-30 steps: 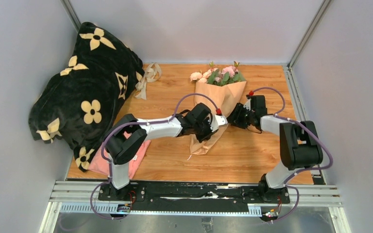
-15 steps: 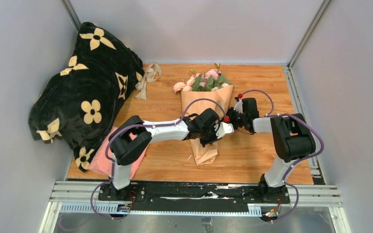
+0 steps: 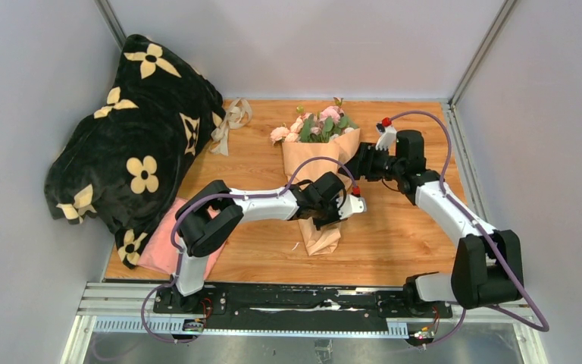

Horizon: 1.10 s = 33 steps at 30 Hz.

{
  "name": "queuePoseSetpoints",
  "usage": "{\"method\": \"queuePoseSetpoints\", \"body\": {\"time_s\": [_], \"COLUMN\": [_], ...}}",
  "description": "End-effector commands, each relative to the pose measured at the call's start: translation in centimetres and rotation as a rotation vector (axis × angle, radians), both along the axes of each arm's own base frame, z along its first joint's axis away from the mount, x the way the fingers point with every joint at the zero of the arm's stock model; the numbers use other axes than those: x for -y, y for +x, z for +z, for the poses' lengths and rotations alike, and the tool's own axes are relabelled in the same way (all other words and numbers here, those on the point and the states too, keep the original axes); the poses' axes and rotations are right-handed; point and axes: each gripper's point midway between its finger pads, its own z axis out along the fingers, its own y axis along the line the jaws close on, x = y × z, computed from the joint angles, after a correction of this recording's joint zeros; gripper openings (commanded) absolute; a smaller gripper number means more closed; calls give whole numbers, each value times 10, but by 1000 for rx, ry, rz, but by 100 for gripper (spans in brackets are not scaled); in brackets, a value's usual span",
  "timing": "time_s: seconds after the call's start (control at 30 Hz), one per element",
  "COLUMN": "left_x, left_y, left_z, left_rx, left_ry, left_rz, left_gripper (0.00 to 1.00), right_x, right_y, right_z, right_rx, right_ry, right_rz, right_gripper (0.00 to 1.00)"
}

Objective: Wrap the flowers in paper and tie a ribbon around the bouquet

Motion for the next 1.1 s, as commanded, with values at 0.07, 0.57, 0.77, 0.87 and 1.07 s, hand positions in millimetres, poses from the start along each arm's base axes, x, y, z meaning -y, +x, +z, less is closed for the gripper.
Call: {"method": "queuePoseSetpoints", "body": {"time_s": [0.07, 0.57, 0.77, 0.87, 1.07], "left_x": [-17, -19, -12, -12, -11], "left_y": [-2, -3, -9, -16, -42], "left_z": [-24, -16, 18, 37, 105], "left_rx": [3, 12, 12, 0, -54], "left_ry": [85, 91, 51, 44, -35], "left_rz": [-3, -13, -64, -97, -212], "left_gripper": [0, 0, 26, 43, 61], "right_x": [-16, -24, 8, 16, 26], "right_y": [3, 41, 52, 54, 55], "right_z": [21, -49, -86, -99, -123], "right_rx": [53, -111, -151, -169, -212], "right_ry": [66, -1, -34, -30, -28], "right_rz": [76, 20, -61, -83, -122], "right_gripper": [69, 0, 0, 0, 0]}}
